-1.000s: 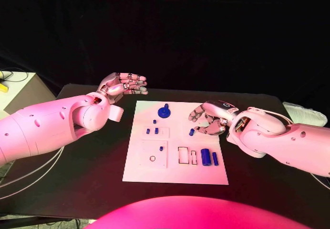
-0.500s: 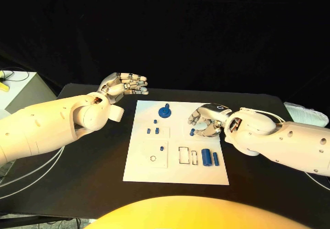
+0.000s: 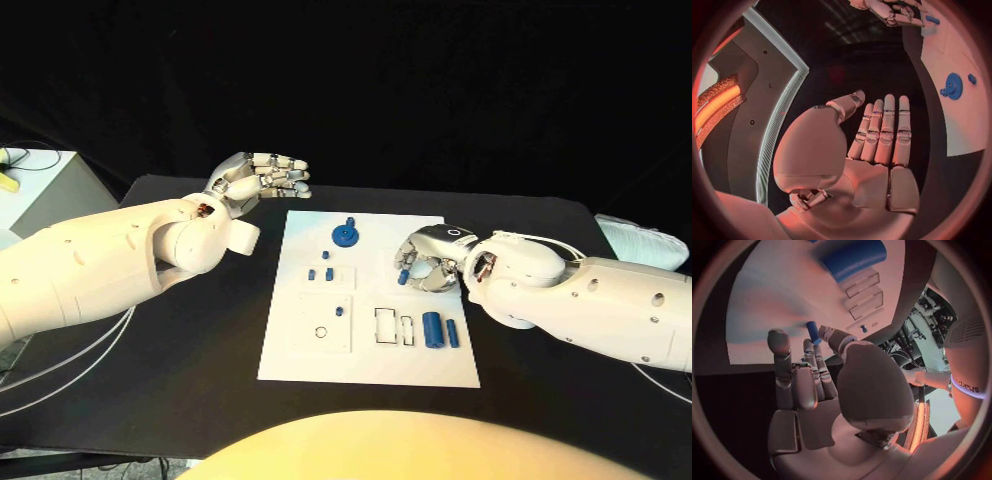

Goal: Assemble the parts on the task board

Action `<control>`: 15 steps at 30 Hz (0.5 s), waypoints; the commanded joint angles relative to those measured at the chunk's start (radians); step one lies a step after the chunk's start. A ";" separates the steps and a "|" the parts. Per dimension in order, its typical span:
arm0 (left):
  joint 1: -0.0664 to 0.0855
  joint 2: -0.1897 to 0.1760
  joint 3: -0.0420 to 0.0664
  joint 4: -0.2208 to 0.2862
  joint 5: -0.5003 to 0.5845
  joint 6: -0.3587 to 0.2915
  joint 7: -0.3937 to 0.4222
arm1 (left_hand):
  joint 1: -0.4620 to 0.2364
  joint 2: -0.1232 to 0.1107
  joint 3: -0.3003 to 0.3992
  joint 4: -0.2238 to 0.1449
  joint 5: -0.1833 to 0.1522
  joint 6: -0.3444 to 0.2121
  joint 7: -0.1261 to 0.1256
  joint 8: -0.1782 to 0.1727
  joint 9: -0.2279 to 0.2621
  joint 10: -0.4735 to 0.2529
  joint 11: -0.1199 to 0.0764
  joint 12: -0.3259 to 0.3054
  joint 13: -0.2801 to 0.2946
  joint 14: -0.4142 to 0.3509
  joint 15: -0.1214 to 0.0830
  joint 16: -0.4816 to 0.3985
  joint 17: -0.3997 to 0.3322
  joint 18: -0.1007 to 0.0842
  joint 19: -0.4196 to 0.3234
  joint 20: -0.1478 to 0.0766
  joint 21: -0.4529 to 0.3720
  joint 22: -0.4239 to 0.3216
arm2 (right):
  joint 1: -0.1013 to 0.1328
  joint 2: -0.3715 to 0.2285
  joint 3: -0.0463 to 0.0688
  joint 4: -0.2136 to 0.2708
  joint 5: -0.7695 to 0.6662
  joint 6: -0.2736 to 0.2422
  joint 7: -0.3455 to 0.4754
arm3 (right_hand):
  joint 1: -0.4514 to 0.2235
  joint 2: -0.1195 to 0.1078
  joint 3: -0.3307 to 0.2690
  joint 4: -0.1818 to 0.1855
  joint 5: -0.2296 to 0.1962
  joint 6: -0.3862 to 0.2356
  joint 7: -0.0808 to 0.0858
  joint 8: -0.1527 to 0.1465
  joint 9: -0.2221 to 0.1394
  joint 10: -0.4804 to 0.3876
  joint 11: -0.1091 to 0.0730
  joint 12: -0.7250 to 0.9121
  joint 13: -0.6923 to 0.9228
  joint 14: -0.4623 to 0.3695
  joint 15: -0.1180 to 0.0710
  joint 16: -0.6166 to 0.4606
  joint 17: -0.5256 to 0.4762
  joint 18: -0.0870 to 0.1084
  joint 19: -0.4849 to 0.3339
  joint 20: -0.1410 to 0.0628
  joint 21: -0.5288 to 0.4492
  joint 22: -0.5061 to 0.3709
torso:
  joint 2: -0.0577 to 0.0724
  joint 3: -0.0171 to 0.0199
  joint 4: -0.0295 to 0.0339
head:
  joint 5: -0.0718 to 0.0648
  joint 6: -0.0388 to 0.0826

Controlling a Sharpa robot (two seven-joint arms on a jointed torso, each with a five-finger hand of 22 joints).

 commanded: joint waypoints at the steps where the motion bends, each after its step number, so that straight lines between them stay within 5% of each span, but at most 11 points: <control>1: 0.001 0.000 0.001 0.003 0.001 0.016 0.006 | 0.000 0.006 -0.005 -0.002 0.004 -0.006 -0.001 0.005 -0.001 -0.005 0.000 0.007 0.001 -0.006 0.002 0.005 0.001 0.010 -0.004 0.002 0.004 0.001 | -0.004 0.004 -0.001 -0.002 -0.021 0.024 -0.011 | -0.001 0.011 0.001 0.008 0.004 0.009 -0.001 0.007 0.001 0.008 0.000 0.006 0.001 0.015 0.001 0.007 0.002 -0.003 0.004 -0.004 -0.004 -0.001 | -0.001 -0.0001 -0.0004 | 0.002 0.000; 15: 0.001 -0.001 0.001 0.004 0.000 0.017 0.005 | 0.000 0.006 -0.005 -0.002 0.004 -0.006 -0.001 0.005 -0.001 -0.005 0.000 0.007 0.001 -0.006 0.002 0.005 0.001 0.010 -0.004 0.002 0.004 0.001 | -0.014 0.023 -0.001 -0.015 -0.022 -0.015 -0.034 | -0.003 0.031 0.021 0.025 0.012 0.035 -0.005 0.021 0.005 0.038 -0.007 0.022 0.002 0.016 -0.006 0.009 0.005 -0.004 0.010 -0.007 0.002 0.008 | 0.000 -0.0002 0.0000 | 0.001 0.000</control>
